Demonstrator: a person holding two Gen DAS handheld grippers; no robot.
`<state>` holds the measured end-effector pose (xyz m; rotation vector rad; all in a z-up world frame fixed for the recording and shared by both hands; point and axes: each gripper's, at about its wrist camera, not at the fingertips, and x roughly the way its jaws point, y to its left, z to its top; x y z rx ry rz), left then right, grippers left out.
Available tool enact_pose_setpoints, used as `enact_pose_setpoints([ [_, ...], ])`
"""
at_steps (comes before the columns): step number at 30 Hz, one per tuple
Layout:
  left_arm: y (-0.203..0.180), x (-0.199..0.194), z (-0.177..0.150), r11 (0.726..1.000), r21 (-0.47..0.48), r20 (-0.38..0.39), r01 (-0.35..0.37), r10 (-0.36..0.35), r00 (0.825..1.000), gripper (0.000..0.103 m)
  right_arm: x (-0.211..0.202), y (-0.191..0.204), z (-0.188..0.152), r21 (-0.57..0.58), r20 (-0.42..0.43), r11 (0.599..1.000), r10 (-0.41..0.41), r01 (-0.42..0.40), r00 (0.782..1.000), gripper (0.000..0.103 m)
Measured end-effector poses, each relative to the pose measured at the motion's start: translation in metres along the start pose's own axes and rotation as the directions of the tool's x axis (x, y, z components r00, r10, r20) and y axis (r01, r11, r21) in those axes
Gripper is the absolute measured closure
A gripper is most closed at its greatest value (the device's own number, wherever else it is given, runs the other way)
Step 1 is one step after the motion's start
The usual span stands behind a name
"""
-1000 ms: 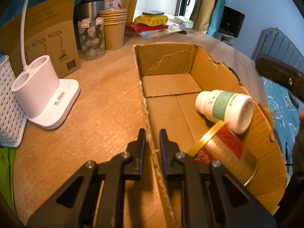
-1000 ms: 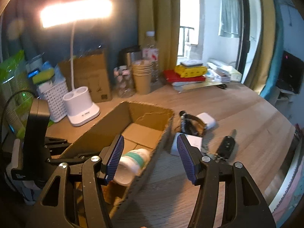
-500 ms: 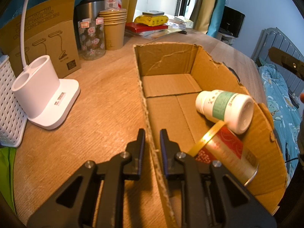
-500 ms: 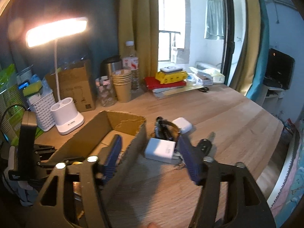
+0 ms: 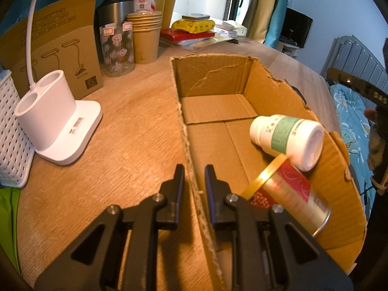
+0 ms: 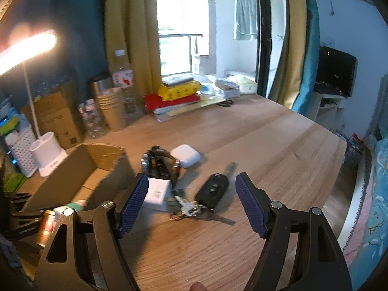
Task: Organize rigid objects
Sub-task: 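Withdraw the right gripper from the box toward the black car key, then close the right gripper around the black car key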
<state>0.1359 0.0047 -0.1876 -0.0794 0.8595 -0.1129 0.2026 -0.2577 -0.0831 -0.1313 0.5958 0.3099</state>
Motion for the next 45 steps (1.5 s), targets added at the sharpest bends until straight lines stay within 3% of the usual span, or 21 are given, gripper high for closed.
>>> enact_pose_setpoints([
  [15, 0.000, 0.000, 0.000, 1.000, 0.000, 0.000, 0.000, 0.000, 1.000, 0.084, 0.065, -0.020, -0.006, 0.011, -0.111, 0.999, -0.037, 0.039, 0.993, 0.026],
  [23, 0.000, 0.000, 0.000, 1.000, 0.000, 0.000, 0.001, -0.001, 1.000, 0.084, 0.085, -0.015, -0.007, -0.040, -0.143, 0.995, -0.094, 0.089, 0.985, 0.026],
  [39, 0.000, 0.000, 0.000, 1.000, 0.000, 0.000, 0.001, -0.001, 1.000, 0.084, 0.108, -0.018, -0.011, -0.041, -0.224, 0.995, -0.096, 0.089, 0.970, 0.026],
  [45, 0.000, 0.000, 0.000, 1.000, 0.000, 0.000, 0.000, 0.000, 1.000, 0.084, 0.115, -0.018, -0.013, -0.043, -0.265, 0.997, -0.075, 0.065, 0.961, 0.042],
])
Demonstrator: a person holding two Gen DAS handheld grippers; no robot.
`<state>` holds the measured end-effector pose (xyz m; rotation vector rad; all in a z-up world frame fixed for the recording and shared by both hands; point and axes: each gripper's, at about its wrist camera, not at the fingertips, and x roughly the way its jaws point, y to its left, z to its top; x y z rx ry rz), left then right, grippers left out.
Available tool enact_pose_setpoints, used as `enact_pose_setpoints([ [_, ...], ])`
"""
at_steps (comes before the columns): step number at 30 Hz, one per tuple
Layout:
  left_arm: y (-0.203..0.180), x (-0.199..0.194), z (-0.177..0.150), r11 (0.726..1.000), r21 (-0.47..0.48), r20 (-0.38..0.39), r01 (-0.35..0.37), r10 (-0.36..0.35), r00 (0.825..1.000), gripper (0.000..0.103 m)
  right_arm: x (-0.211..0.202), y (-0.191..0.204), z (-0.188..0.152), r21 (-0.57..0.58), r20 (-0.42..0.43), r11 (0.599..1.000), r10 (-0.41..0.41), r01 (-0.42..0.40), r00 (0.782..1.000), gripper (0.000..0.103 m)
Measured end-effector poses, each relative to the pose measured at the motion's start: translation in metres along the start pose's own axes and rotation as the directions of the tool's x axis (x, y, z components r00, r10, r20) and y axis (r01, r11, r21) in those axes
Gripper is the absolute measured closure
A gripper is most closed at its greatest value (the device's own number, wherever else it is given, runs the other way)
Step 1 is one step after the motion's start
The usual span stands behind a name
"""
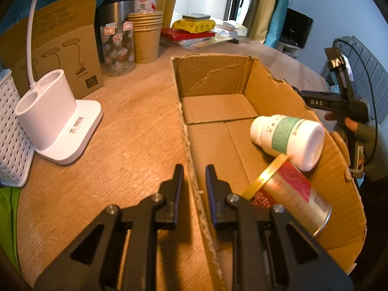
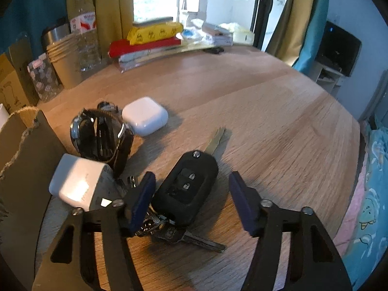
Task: Organize rigid objects
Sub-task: 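Close the right gripper around the black car key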
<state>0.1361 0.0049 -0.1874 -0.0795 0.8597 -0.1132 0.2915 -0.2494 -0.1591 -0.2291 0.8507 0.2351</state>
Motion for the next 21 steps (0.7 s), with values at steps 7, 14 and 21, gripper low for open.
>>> enact_pose_setpoints([
  [7, 0.000, 0.000, 0.000, 1.000, 0.000, 0.000, 0.000, 0.000, 1.000, 0.084, -0.002, -0.001, -0.002, 0.003, 0.011, 1.000, 0.030, -0.030, 0.999, 0.059],
  [14, 0.000, 0.000, 0.000, 1.000, 0.000, 0.000, 0.000, 0.000, 1.000, 0.084, -0.010, -0.002, -0.004, 0.004, 0.050, 1.000, 0.028, -0.028, 0.998, 0.064],
  [21, 0.000, 0.000, 0.000, 1.000, 0.000, 0.000, 0.000, 0.000, 1.000, 0.083, -0.024, -0.006, -0.004, 0.027, 0.106, 1.000, 0.013, -0.015, 0.994, 0.065],
])
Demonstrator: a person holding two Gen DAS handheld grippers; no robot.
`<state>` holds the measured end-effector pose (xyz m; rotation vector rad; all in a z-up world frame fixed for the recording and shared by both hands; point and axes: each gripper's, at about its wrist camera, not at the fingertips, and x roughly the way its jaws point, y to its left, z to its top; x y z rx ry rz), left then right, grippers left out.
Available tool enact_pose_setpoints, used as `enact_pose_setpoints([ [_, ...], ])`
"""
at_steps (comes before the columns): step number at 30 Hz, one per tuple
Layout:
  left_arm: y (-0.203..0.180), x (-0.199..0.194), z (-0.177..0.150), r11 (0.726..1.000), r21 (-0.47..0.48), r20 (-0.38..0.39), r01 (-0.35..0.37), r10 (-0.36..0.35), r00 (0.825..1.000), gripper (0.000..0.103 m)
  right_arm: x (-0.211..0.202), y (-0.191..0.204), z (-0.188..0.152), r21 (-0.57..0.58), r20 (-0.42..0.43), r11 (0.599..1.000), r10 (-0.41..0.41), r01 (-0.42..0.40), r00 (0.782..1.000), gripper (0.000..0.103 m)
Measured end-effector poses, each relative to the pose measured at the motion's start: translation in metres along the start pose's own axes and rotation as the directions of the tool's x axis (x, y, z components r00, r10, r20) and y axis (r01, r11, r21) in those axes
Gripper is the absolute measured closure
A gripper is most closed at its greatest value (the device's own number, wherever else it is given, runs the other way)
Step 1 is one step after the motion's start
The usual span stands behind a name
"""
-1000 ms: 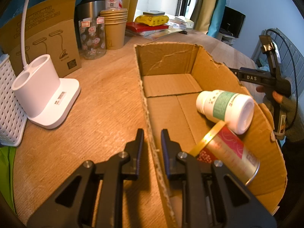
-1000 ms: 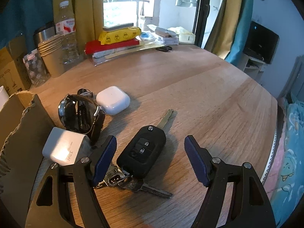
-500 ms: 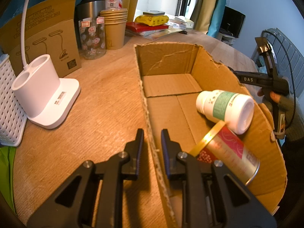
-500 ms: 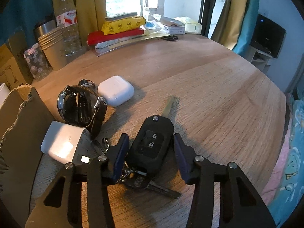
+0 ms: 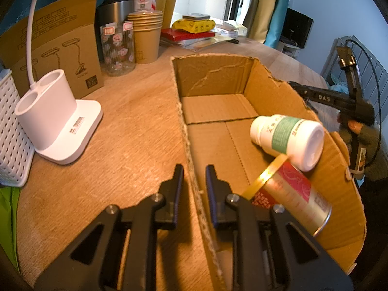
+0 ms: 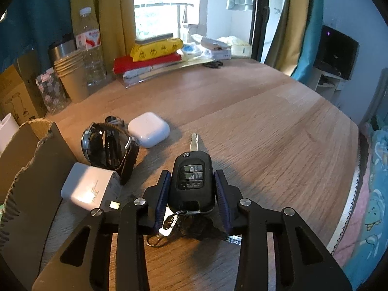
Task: Organize rigid objects
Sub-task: 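Close the right gripper around the black car key, then lift the car key with the right gripper and carry it over the box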
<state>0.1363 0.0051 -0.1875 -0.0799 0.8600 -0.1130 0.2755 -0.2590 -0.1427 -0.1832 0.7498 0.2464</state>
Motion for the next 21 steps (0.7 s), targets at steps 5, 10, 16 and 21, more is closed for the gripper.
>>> enact_pose_setpoints([
  [5, 0.000, 0.000, 0.000, 1.000, 0.000, 0.000, 0.000, 0.000, 1.000, 0.083, -0.015, -0.001, 0.006, 0.015, 0.045, 1.000, -0.002, 0.001, 0.999, 0.065],
  [10, 0.000, 0.000, 0.000, 1.000, 0.000, 0.000, 0.000, 0.000, 1.000, 0.083, -0.030, 0.001, 0.011, 0.016, 0.083, 1.000, -0.003, 0.002, 0.997, 0.065],
  [16, 0.000, 0.000, 0.000, 1.000, 0.000, 0.000, 0.000, 0.000, 1.000, 0.083, -0.044, 0.006, 0.017, 0.007, 0.113, 1.000, 0.004, -0.005, 0.994, 0.065],
  [21, 0.000, 0.000, 0.000, 1.000, 0.000, 0.000, 0.000, 0.000, 1.000, 0.083, -0.062, 0.015, 0.021, -0.011, 0.148, 1.000, 0.019, -0.017, 0.989, 0.065],
])
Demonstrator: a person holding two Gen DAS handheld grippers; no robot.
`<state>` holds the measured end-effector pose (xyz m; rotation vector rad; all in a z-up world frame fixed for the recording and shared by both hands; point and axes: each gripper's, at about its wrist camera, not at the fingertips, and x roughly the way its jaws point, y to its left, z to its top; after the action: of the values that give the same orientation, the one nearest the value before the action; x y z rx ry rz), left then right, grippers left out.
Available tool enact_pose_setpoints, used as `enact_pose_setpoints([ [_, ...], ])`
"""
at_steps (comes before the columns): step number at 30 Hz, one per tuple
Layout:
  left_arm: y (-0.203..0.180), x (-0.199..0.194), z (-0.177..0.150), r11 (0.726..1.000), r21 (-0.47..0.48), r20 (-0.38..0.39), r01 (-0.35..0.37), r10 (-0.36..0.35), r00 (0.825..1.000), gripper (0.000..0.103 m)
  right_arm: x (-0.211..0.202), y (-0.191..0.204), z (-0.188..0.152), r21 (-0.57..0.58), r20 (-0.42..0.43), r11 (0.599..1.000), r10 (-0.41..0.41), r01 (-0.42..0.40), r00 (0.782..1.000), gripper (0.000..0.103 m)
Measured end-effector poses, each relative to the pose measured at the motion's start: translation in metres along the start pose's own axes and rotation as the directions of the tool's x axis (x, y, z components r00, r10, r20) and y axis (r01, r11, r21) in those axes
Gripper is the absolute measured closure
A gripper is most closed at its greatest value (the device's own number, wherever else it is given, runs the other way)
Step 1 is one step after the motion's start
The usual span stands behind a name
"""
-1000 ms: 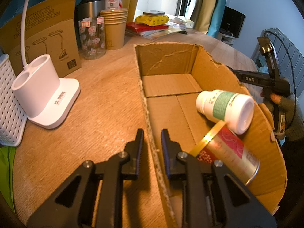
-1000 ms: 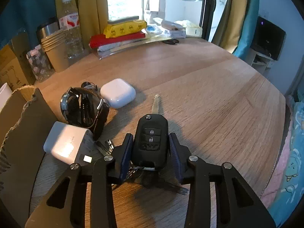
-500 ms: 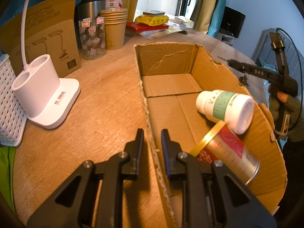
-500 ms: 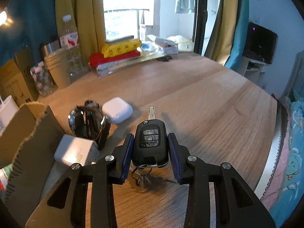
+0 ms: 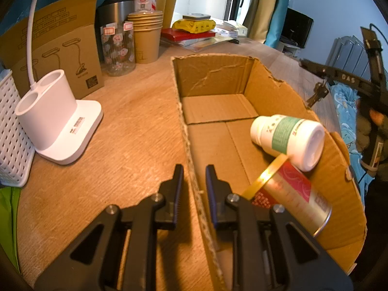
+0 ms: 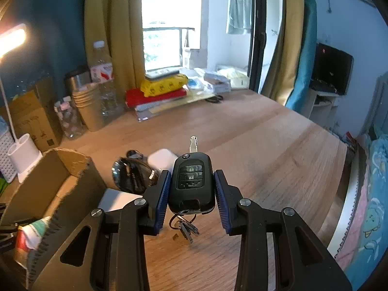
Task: Organize rigid objects
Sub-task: 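Lift the car key with the right gripper and carry it over the box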
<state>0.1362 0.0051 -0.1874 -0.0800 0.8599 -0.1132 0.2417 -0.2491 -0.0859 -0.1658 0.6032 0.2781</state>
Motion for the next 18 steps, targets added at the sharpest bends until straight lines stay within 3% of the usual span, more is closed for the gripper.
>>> enact_pose_setpoints([
  [18, 0.001, 0.000, 0.000, 1.000, 0.000, 0.000, -0.002, 0.002, 1.000, 0.084, -0.074, 0.071, 0.038, -0.135, 0.164, 0.983, 0.142, -0.121, 0.976, 0.065],
])
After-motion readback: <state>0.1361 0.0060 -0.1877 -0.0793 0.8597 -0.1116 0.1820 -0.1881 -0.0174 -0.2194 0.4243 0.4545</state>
